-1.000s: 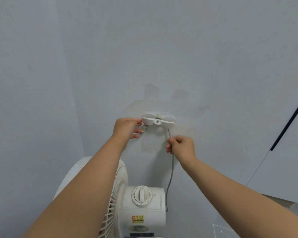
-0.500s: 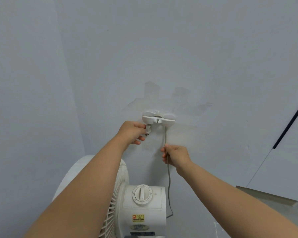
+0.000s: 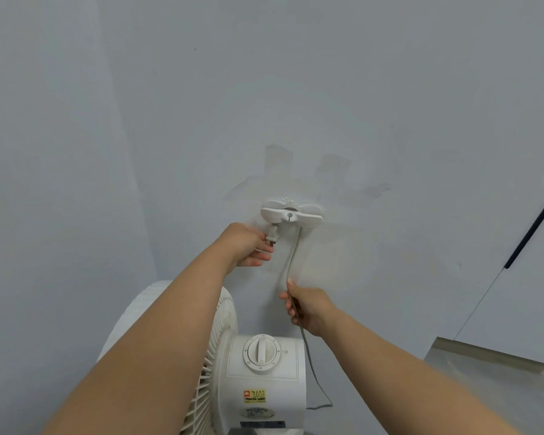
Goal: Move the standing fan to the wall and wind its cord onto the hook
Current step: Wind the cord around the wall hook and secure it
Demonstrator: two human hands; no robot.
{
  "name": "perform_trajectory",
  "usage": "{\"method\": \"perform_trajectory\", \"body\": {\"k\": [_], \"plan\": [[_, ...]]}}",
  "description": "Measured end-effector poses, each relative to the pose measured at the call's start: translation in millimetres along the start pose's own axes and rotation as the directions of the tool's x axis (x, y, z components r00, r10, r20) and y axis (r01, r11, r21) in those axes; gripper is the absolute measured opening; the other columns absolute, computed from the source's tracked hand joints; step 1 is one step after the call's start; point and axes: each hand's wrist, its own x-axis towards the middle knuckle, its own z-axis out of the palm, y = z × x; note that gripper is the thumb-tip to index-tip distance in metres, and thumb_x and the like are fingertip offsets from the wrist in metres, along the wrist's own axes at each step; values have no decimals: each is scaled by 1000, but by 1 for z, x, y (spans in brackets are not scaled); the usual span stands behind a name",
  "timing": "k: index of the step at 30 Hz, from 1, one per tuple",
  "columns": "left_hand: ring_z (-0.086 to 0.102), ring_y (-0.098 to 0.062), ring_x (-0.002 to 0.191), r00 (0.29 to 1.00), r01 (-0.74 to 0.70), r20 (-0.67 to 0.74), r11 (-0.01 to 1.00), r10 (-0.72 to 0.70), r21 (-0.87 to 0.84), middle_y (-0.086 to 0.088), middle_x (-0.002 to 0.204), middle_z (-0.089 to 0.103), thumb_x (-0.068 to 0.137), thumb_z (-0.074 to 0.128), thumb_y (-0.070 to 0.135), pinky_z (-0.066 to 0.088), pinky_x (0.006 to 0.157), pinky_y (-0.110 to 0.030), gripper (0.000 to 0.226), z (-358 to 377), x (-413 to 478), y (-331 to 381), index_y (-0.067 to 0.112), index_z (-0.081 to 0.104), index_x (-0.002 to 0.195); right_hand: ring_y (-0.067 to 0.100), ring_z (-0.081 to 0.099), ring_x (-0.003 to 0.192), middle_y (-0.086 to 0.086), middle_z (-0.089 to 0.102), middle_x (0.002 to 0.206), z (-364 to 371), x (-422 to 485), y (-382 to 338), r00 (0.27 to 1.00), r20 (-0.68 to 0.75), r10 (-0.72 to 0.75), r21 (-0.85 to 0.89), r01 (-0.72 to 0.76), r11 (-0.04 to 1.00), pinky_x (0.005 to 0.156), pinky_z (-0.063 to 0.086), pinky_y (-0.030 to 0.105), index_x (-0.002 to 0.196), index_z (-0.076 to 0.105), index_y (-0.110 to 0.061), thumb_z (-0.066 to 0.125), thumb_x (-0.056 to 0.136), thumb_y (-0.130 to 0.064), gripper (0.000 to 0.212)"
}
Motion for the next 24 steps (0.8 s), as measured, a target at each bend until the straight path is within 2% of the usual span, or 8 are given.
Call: {"method": "perform_trajectory", "body": {"k": [4,6,9,13,16,19,22,24], "plan": [[63,-13,78,992,95,79,990,-103,100,-3,92,66,95,43,11,52,68,-25,20,1,-1,-3,9,53,112,12,36,51,4,46,61,7,3,2,998,55,-7,34,5,999,48,28,22,79,60,-7,38,100,-9,31],[60,-13,91,986,94,119,975,-119,199,-1,105,65,97,40,14,49,75,-27,26,3,-1,-4,12,54,118,12,37,46,3,49,57,8,2,3,998,57,23,-66,-20,998,44,28,21,74,59,-8,45,99,-19,30],[54,-13,110,975,62,187,954,-121,295,3,118,61,97,33,11,45,89,-31,34,5,-1,-4,16,53,125,10,33,34,0,45,45,10,-3,4,995,31,96,-235,-86,968,40,27,19,63,57,-9,57,89,-46,45],[51,-13,117,963,37,246,955,-113,293,3,127,59,97,32,9,41,99,-33,38,6,2,-4,18,49,130,8,24,34,-3,38,42,12,-5,3,988,82,134,-280,-106,954,40,24,19,64,56,-10,53,90,-50,48],[51,-15,120,954,35,273,949,-125,312,1,122,64,98,37,12,40,101,-35,34,6,3,-5,20,50,128,9,24,41,-2,38,48,13,-4,0,980,129,152,-300,-108,948,43,22,19,70,58,-10,50,95,-38,39],[53,-14,115,942,19,307,932,-139,362,2,111,65,95,46,10,41,98,-34,27,4,3,-6,19,58,118,10,28,47,0,41,57,13,-3,-1,979,143,147,-341,-91,936,46,25,20,72,58,-11,47,98,-28,33],[54,-12,102,943,14,293,897,-158,441,5,98,61,95,48,13,41,91,-32,18,4,2,-8,19,65,94,11,41,48,2,51,59,13,-3,1,994,105,20,-378,21,925,48,35,20,67,56,-12,54,95,-25,31],[55,-12,89,961,32,225,877,-158,480,5,84,60,97,45,18,41,84,-30,24,3,4,-9,21,63,81,13,50,51,6,58,59,9,-2,-1,990,55,-131,-417,142,898,54,43,23,60,56,-10,62,90,-22,32]]}}
